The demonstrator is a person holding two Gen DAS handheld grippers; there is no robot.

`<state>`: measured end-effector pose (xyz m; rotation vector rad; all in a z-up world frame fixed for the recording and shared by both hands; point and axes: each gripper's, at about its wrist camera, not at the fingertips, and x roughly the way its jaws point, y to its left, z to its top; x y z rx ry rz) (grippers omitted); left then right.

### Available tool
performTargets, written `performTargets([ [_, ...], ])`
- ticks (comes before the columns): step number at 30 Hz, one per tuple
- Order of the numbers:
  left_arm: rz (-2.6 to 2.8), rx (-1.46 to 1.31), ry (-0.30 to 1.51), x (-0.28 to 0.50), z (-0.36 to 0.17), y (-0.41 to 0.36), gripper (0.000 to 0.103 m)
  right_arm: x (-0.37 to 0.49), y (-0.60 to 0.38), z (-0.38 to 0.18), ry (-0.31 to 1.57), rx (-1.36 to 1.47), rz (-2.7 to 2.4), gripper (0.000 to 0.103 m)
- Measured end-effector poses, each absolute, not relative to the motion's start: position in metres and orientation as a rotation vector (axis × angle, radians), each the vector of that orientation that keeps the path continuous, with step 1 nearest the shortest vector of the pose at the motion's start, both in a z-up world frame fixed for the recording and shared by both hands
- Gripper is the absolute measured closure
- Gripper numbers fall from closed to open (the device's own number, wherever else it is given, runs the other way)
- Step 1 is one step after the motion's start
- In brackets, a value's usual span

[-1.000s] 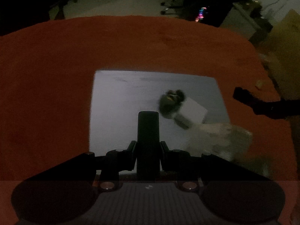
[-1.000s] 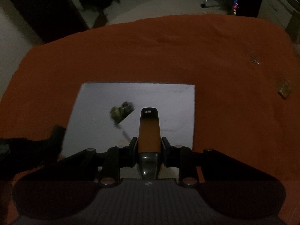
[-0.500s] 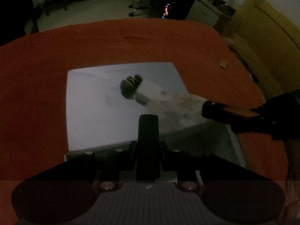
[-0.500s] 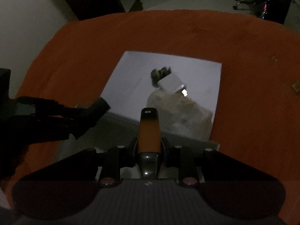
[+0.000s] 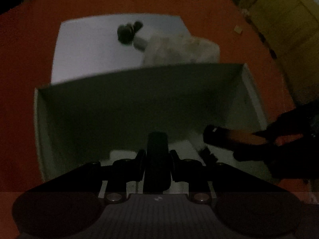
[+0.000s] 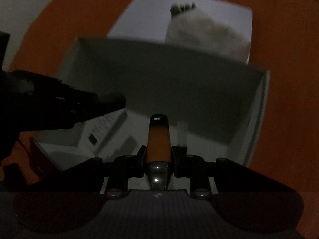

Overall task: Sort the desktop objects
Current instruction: 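Lower the lighter in the right gripper and marker in the left gripper into the box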

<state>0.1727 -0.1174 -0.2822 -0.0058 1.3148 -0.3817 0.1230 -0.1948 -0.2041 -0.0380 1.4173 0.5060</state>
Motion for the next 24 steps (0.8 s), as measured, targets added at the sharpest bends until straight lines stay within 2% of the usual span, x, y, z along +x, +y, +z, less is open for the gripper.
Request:
performTargets([
  [9, -0.357, 0.003, 1.408, 0.155, -0.328, -0.125, 0.082, 0.102, -0.185, -0.25, 1.517, -0.106, 0.507, 0.075],
  [24, -0.378, 0.04, 1.465, 0.153, -0.345, -0.134, 0.082, 0.089, -0.188, -0.284, 1.623, -0.168, 0.477, 0.075],
])
